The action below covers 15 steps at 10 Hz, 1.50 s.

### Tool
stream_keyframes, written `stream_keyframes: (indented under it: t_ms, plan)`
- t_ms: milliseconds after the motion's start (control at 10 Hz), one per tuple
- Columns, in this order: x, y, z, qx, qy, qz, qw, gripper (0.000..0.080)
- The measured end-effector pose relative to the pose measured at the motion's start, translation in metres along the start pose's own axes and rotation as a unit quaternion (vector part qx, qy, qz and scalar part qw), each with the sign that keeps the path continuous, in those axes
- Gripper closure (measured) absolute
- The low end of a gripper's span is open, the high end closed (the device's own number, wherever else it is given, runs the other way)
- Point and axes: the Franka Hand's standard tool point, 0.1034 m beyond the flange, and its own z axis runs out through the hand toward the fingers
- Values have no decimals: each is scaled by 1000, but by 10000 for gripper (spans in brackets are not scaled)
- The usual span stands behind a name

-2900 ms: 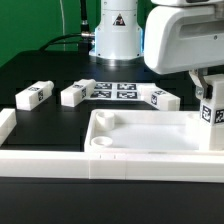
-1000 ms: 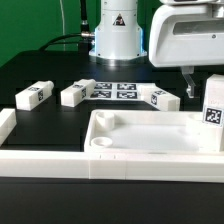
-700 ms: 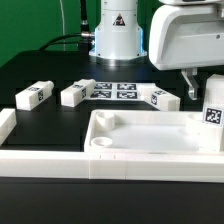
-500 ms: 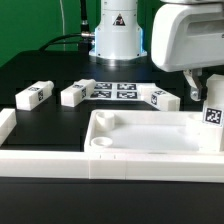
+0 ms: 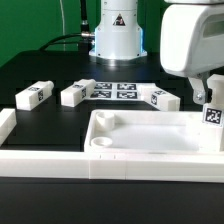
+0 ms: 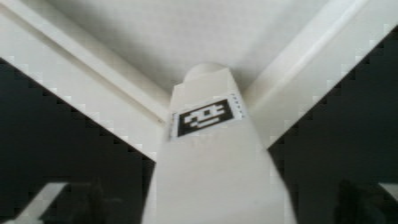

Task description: Assemble desk

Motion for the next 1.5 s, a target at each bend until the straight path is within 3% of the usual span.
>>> stream_keyframes:
  t_ms: [200, 300, 400, 600, 900, 1300, 1500]
  plan:
    - [0, 0, 0, 0, 0, 1, 1000, 374]
    - [0, 0, 0, 0, 0, 3, 1000, 374]
    - [0, 0, 0, 0, 0, 13, 1000, 511]
    - [0, 0, 0, 1, 0, 19, 1000, 511]
    - [-1, 2, 0, 5, 3, 149, 989, 511]
    - [-2, 4, 0, 10, 4, 310, 951, 509]
    - [-3, 5, 0, 9, 3, 400, 916, 509]
